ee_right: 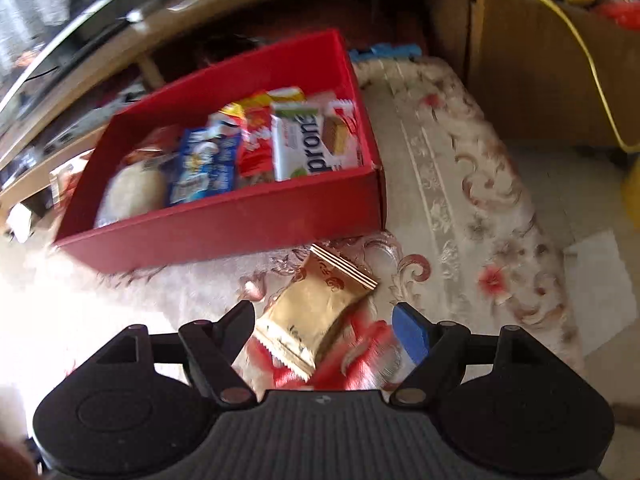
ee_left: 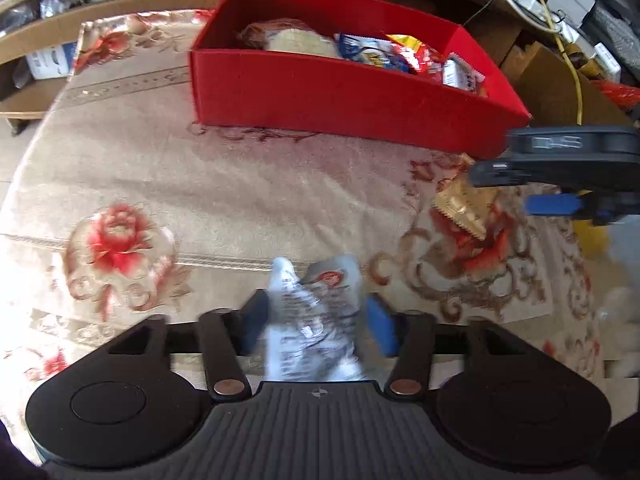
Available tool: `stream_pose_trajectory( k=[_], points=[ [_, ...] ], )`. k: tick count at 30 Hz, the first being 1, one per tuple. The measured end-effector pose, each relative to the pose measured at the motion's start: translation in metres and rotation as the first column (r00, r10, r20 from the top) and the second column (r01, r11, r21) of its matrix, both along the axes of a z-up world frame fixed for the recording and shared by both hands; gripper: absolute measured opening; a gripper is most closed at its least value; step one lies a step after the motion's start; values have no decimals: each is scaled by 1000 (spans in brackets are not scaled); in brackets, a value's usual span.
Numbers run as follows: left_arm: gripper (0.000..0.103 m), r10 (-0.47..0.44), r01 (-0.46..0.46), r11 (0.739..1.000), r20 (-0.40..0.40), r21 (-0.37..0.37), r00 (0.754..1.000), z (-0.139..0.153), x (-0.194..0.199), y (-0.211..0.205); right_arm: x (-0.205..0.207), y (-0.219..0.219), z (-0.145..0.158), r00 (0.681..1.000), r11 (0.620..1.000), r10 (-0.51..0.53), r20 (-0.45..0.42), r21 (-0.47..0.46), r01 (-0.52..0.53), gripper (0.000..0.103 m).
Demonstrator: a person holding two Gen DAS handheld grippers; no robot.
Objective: Organize snacks
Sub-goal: 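Grasp the silver-white pouch with the left tool while the right tool grasps the gold biscuit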
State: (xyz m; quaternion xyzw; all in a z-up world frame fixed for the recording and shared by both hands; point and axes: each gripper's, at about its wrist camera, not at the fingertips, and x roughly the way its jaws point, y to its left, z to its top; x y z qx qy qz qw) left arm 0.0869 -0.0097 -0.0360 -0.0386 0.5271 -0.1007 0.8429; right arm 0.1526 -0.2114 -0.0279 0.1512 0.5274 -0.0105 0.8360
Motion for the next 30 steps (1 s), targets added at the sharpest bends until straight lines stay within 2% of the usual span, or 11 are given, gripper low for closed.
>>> stream_pose_trajectory(
  k=[2,4,6,8,11,13,15,17,22,27,30],
  points=[
    [84,-19,19,1000,-2,-11,1000,-1,1,-3,8,7,-3,1000,999,4,-17,41,-3,73],
    [87,-27,27,1000,3,-12,1000,-3,1,-6,14,14,-6,1000,999,3,-7,49,-2,77],
    [88,-23,23,1000,6,-10,1000,-2,1,-7,21,22,-9,999,999,35,7,8,-35,93],
    [89,-26,26,1000,11,-6,1000,-3,1,-7,22,33,-13,994,994,105,3,-31,-105,99],
    [89,-47,46,999,18,13,999,-3,-2,-9,12,38,-14,983,975,186,0,-125,-185,92],
    [90,-47,46,999,20,18,999,-3,-2,-9,5,31,-11,978,969,208,13,-137,-204,78],
    [91,-35,34,999,16,15,999,-2,-2,-7,1,20,-9,981,972,195,21,-137,-190,54],
    [92,-24,24,1000,14,17,1000,-2,-3,-5,-2,13,-7,983,976,180,23,-127,-176,45],
    [91,-27,26,998,16,48,1000,-2,-5,-3,-15,22,-4,964,947,266,-15,-185,-264,39],
    [89,-4,4,1000,9,23,1000,0,-4,3,-27,21,1,951,933,307,-28,-187,-307,37],
    [93,8,-8,1000,8,21,1000,-1,-1,1,-29,27,-2,943,921,331,-38,-204,-331,37]
  ],
)
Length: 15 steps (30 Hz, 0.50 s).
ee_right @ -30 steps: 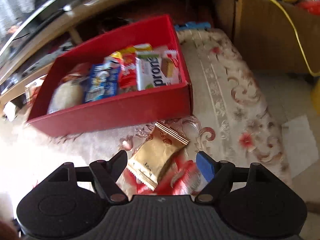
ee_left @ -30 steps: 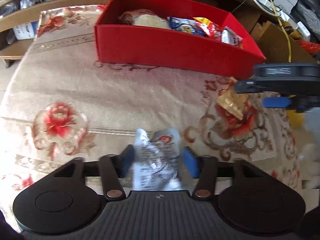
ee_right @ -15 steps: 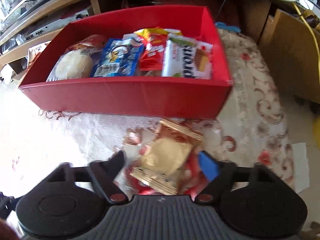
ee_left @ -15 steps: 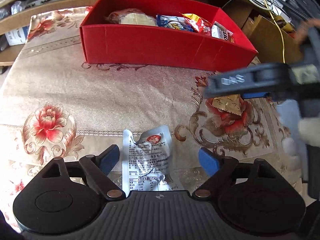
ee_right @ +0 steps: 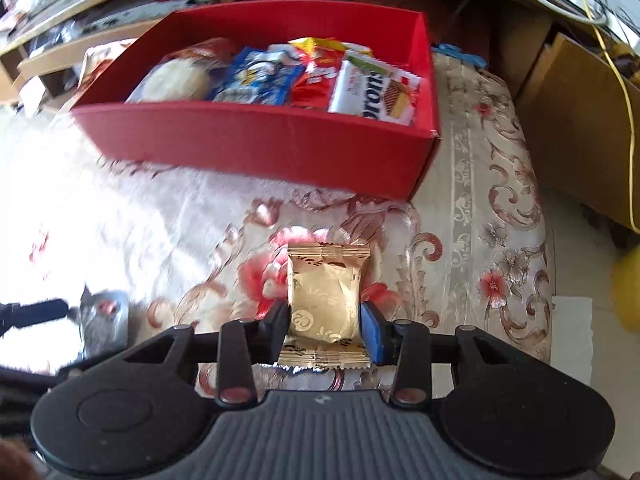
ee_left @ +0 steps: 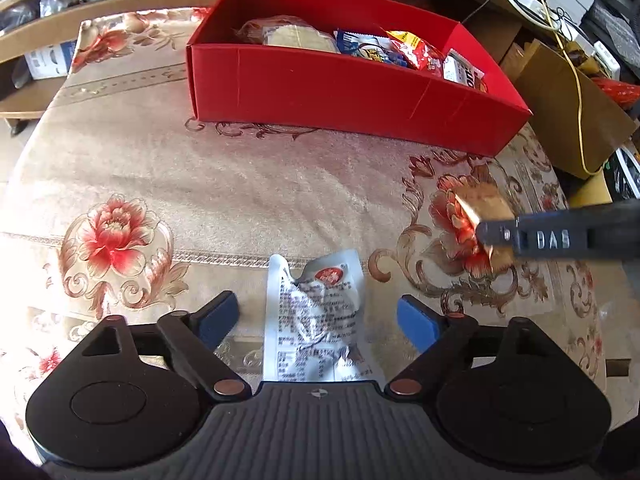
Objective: Organize snacks
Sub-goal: 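Grasp the silver-white pouch with the left tool while the right tool grasps the gold biscuit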
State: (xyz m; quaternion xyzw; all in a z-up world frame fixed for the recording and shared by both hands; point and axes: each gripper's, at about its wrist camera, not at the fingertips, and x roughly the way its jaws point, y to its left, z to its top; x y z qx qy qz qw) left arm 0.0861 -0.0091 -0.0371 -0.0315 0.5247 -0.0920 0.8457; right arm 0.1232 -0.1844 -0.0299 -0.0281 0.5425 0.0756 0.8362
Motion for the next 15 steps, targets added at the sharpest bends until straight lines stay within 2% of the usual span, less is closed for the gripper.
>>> stream_pose_trajectory(
  k=[2,7,10,12,13,15],
  points=[
    [97,-2,2,1000,4,17,1000,-2,3,-5,2,0,-5,1000,1000,-5,3,1,5,38],
    [98,-38,37,995,9,93,999,-6,1,-18,5,-3,-5,1000,999,-17,14,27,17,40],
    [93,-49,47,992,13,116,999,-5,-1,-18,9,-7,-7,1000,994,2,-5,108,-1,62],
    [86,-54,51,988,20,149,998,-4,-5,-19,10,-2,-12,998,988,54,-13,144,-51,96],
    [83,-57,52,985,22,163,998,-4,-7,-19,9,3,-15,997,987,76,-16,145,-73,102],
    [80,-54,49,983,24,180,998,-3,-8,-19,8,11,-16,997,992,80,-7,103,-78,102]
  ],
)
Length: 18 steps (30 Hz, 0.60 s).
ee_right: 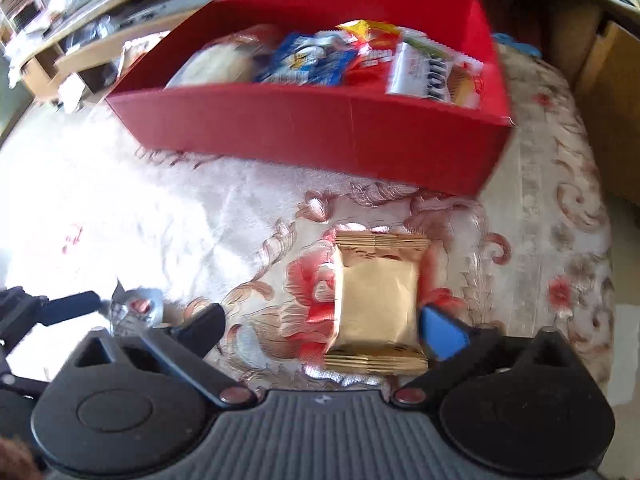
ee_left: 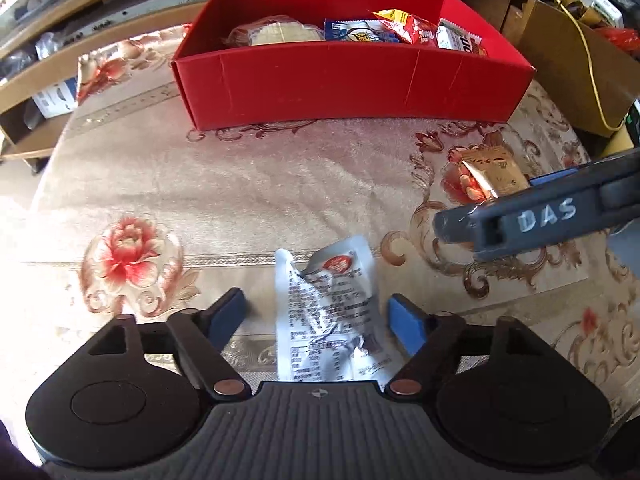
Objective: Organize snacks
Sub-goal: 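Grasp the silver-white pouch with the left tool while the right tool grasps the gold biscuit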
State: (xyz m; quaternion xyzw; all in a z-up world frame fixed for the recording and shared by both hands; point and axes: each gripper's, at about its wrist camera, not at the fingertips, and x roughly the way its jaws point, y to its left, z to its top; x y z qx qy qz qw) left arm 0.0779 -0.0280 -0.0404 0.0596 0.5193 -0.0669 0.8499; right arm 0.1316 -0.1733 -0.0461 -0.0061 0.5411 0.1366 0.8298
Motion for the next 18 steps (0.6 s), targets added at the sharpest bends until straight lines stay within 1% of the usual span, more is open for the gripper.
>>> stream_pose_trajectory(
  k=[2,3,4,5,6,7,8,9,13,18],
  points=[
    [73,10,-10,1000,-2,1,1000,2,0,2,-1,3,0,1000,1000,10,0,-19,-10,102],
    [70,20,-20,1000,-3,1,1000,3,0,4,-2,4,1,1000,999,13,7,-31,-13,100],
    [63,31,-31,1000,-3,4,1000,5,1,6,-5,4,3,1000,998,21,20,-55,-20,90],
    [60,40,-40,999,-3,4,999,5,1,8,-8,4,5,999,996,36,34,-84,-33,79],
    [60,49,-49,999,-7,-7,999,6,2,10,-11,3,7,998,996,43,44,-83,-40,69],
    [59,59,-59,998,-11,-15,998,7,3,11,-13,1,9,998,997,40,46,-72,-36,62],
    [57,66,-66,998,-14,-22,998,8,4,11,-14,-2,11,998,997,37,50,-66,-33,48],
    [57,69,-69,997,-15,-28,998,8,4,11,-16,-5,12,998,998,32,47,-58,-29,46],
    [55,68,-69,997,-17,-35,998,11,1,11,-24,-10,17,998,999,28,49,-47,-26,45],
    [53,86,-87,994,-14,-73,996,17,0,18,-29,-23,35,996,1000,-5,90,25,3,45]
  ],
)
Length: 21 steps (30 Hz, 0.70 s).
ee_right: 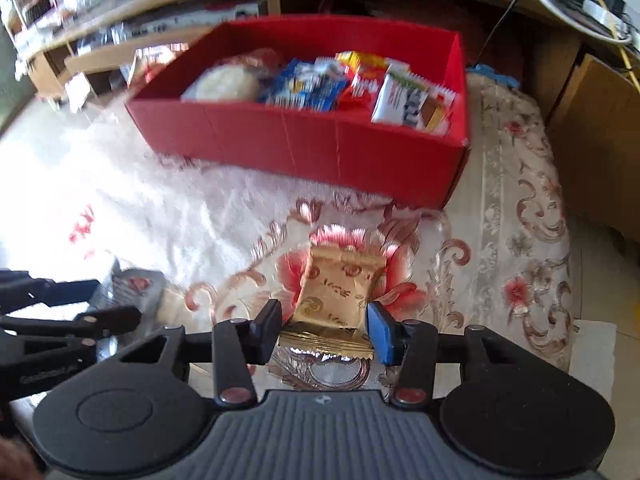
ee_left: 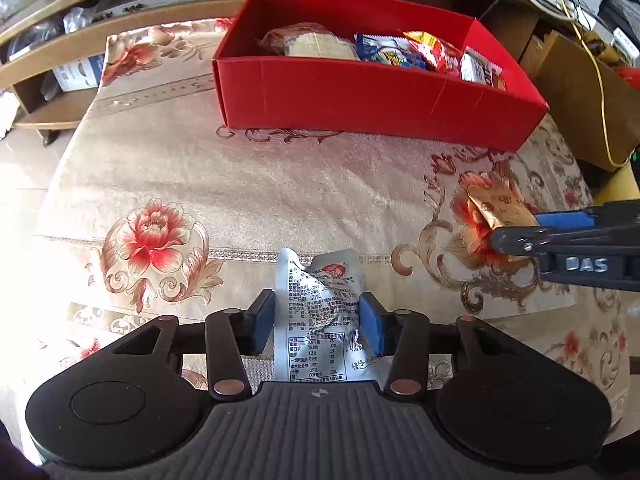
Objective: Organize snacks
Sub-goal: 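Grasp the silver-white pouch with the left tool while the right tool grasps the gold biscuit, then lift both snacks and carry them over the red box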
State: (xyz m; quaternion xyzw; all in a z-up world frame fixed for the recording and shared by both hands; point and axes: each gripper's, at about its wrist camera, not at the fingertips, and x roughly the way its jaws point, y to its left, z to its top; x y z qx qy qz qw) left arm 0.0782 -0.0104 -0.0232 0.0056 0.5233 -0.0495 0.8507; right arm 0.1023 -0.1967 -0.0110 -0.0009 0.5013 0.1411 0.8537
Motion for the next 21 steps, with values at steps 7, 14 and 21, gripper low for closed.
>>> stream_pose_trajectory(
  k=[7,14,21],
  points=[
    [53,-6,7,999,17,-33,1000,7,1,-1,-1,-2,11,1000,999,-8,24,36,7,45],
    [53,3,-3,998,13,-63,1000,6,4,1,-2,1,15,999,999,1,43,46,-3,45],
    [53,16,-12,996,47,-88,999,19,9,4,-4,0,26,998,996,4,63,90,-9,38]
  ],
)
